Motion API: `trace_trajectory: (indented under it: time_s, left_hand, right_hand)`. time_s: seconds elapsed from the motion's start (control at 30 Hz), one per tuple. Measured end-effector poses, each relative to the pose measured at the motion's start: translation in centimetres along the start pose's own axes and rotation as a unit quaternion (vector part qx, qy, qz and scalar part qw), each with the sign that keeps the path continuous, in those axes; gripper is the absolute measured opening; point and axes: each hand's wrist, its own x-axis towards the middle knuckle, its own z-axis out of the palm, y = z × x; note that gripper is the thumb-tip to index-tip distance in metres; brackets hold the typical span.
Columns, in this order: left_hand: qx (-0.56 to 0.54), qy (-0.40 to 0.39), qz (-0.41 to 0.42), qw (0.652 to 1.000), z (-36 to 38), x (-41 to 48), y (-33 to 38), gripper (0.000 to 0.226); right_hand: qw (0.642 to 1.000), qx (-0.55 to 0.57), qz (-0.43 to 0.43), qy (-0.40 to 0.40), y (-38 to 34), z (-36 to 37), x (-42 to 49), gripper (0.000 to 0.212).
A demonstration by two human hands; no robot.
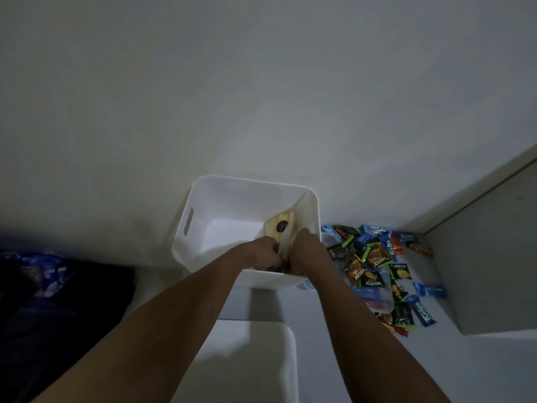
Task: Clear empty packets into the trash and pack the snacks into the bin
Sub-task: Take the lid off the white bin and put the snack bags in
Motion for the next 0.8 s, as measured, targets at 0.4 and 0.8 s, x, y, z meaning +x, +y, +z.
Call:
trace_trajectory:
  time_s: [0.4,0.8]
  left_hand:
    - [-0.246,-0.115,-0.007,0.962,0.5,0.5,0.1,0.056]
    - [-0.189,0.066,-0.011,0.98,1.0,2.5,1.7,0.068]
  right_hand:
    - [0.998,0.032,-0.024,0.039,1.6,-2.4,-0.5,0.036]
    - [0.991,-0.074,-0.092,0.062,1.8,-1.5,-1.5,0.029]
